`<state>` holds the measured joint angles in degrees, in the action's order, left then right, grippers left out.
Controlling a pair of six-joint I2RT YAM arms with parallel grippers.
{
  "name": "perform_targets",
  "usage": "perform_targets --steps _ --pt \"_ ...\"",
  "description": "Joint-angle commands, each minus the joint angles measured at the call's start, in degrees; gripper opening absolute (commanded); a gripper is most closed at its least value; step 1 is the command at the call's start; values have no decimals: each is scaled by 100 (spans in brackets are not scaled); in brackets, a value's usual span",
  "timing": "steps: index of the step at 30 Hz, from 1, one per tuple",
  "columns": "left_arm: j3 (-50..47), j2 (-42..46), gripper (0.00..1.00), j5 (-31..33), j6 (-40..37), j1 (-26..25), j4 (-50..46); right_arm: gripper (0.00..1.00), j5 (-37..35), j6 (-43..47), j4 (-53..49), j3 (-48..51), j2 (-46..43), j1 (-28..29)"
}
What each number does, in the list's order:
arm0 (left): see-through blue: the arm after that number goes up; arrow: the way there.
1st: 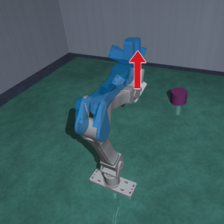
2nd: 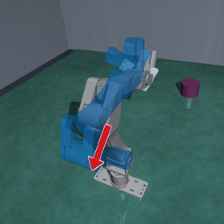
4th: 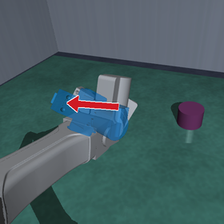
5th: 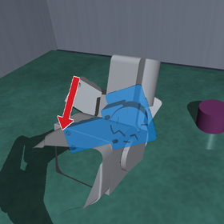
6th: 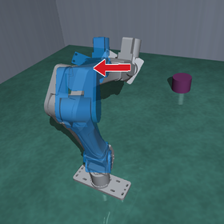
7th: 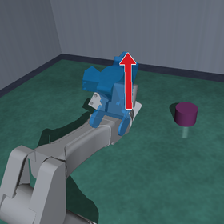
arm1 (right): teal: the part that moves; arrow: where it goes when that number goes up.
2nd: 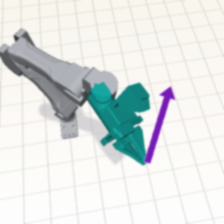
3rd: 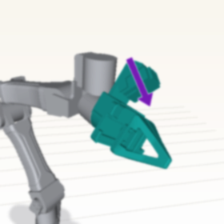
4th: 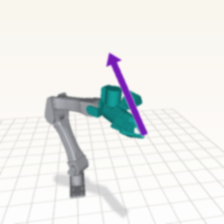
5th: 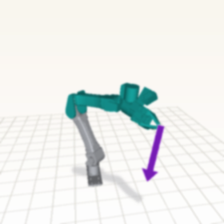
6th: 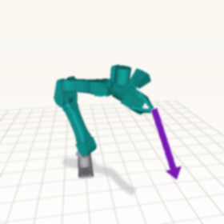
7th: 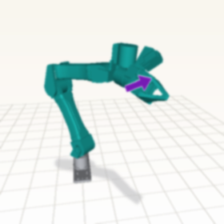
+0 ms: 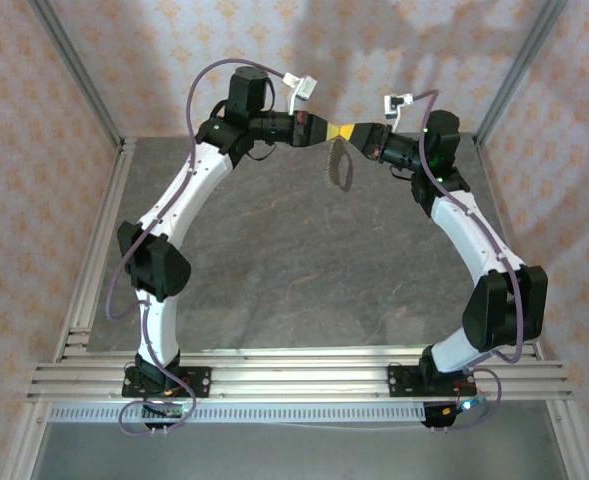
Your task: Put the keys on the keyring
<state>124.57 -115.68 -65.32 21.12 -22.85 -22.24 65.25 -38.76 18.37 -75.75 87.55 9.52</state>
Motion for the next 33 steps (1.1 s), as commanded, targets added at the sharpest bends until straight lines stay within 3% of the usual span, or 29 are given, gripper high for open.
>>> perform_targets --steps 1,5,12,18,33 --pt "26 89 0 -12 116 -193 450 27 -409 -103 261 74 -392 -217" --pt "-256 252 0 62 383 -219 963 33 -1053 -150 374 641 -998 -456" --pt "-795 580 0 253 796 -316 1872 32 -1892 -407 888 1636 -1594 -452" --pt "-1374 945 0 450 1300 -395 2791 26 -2135 -519 1081 1912 -1706 -206" --pt "-1950 1164 0 728 1581 -509 3471 20 -2431 -184 918 1779 -1382 639"
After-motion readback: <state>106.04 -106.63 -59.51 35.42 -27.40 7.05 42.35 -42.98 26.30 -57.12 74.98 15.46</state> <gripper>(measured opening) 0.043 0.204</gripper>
